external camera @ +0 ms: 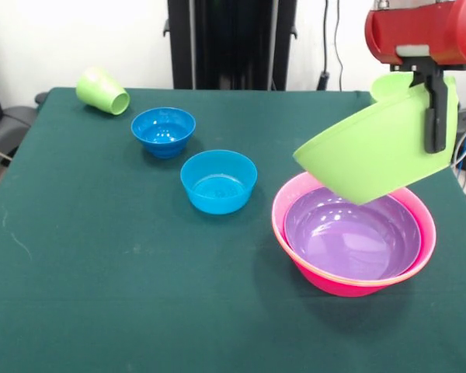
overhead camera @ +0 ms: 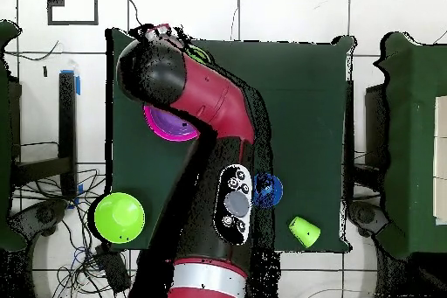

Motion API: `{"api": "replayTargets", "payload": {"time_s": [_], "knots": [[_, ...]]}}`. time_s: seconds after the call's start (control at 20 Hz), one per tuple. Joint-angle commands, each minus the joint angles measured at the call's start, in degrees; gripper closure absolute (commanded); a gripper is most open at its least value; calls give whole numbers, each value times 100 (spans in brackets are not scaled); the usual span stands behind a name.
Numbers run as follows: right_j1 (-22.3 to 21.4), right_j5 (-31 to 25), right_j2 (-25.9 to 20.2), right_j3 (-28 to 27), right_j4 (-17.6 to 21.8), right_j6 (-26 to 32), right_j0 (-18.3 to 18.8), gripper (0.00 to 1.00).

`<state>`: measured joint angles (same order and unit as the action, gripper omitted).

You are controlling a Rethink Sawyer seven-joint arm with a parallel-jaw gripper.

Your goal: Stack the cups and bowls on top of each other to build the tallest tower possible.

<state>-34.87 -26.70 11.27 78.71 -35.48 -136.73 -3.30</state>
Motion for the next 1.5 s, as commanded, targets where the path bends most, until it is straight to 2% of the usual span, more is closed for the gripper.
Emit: {"api": "replayTargets", "payload": {"time_s": [0.05, 0.55, 0.85, 0.9, 1.05, 1.25, 1.5], "knots": [[75, -216, -580, 962, -136, -1005, -98, 100], [69, 20, -569, 1302, 75, -695, -74, 100], [1, 260, -710, 1510, 235, -324, 97, 100], [42, 396, -579, 1455, 328, -400, 16, 0], [180, 659, -192, 1271, 520, -573, -245, 0], [312, 544, 21, 1113, 467, -882, -454, 0], [525, 554, 251, 891, 426, -940, -588, 0]]}}
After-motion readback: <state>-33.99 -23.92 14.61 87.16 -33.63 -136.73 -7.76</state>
